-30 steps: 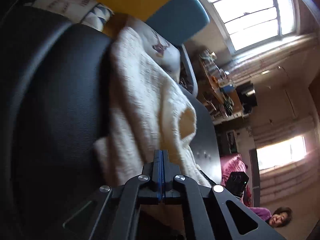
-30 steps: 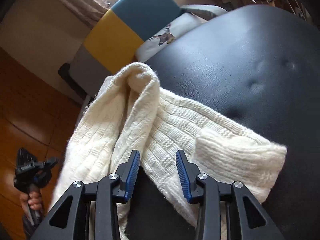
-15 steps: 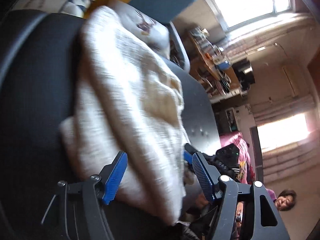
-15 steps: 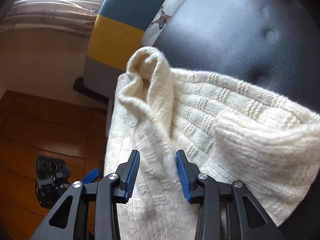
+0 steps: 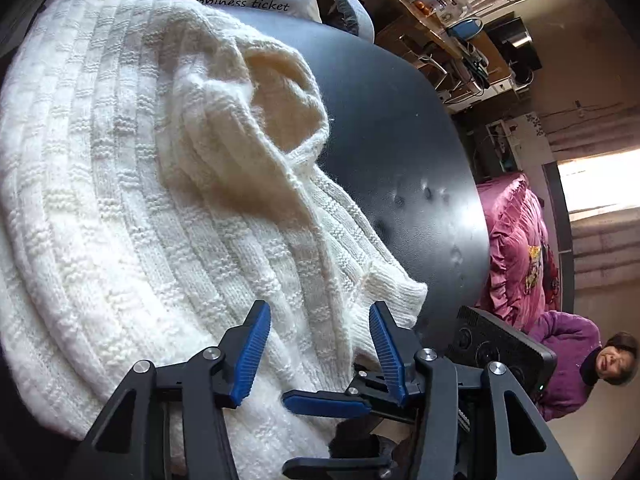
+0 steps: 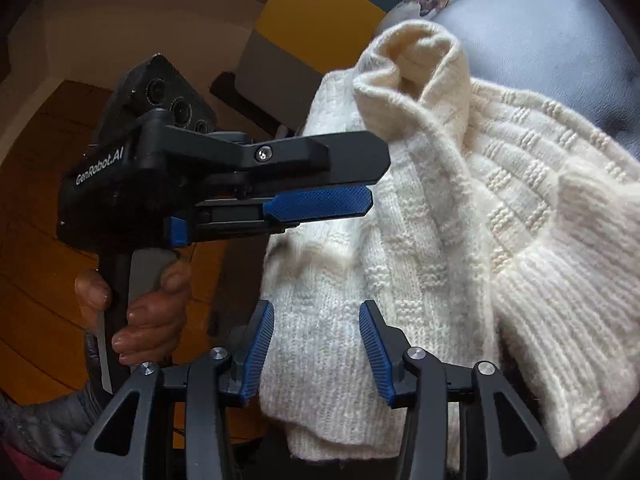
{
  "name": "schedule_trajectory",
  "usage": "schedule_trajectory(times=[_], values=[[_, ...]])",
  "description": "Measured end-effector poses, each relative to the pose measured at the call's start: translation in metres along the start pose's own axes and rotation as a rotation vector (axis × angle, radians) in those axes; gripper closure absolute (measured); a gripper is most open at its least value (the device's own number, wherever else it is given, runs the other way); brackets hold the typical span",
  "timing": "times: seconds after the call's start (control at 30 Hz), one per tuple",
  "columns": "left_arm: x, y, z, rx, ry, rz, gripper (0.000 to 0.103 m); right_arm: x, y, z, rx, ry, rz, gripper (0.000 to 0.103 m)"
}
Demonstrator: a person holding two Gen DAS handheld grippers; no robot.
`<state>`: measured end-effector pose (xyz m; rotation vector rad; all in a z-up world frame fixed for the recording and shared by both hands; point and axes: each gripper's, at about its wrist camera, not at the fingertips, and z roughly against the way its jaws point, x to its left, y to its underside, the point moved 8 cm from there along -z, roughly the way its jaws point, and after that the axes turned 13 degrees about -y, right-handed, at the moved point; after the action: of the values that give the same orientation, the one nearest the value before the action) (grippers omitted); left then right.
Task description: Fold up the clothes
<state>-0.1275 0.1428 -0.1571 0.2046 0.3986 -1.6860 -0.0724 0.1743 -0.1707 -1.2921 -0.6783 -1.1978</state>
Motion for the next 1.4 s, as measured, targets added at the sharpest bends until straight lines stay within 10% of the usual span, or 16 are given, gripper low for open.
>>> schedule_trajectory(times=[0.13, 0.3, 0.47, 0.7, 1.0, 1.4], values=[[-0.012, -0.007, 0.007, -0.008, -0.001, -0.021, 0.052, -0.008, -0.013, 0.035, -0.097, 0.187, 0.074, 0.056], [-0.010, -0.013, -0.011, 0.037, -0.039, -0.013, 0.052, -0.037, -0.003, 0.022, -0.023, 0.219, 0.029, 0.055], [-0.005, -0.009, -0.030, 0.094, -0.062, -0.009, 0.051, -0.013, -0.023, -0.031, 0.036, -0.058, 0.035, 0.053], [-0.001, -0.006, -0.039, 0.129, -0.135, -0.078, 0.052, -0.009, -0.029, -0.063, 0.071, -0.038, 0.076, 0.051], [0.013, -0.002, -0.038, 0.109, -0.237, -0.092, 0.093, -0.022, -0.038, -0.059, 0.044, 0.026, 0.059, 0.051], [0.065, 0.015, 0.011, -0.063, 0.065, 0.045, 0.100, -0.048, -0.080, -0.044, -0.023, 0.037, 0.000, 0.038]])
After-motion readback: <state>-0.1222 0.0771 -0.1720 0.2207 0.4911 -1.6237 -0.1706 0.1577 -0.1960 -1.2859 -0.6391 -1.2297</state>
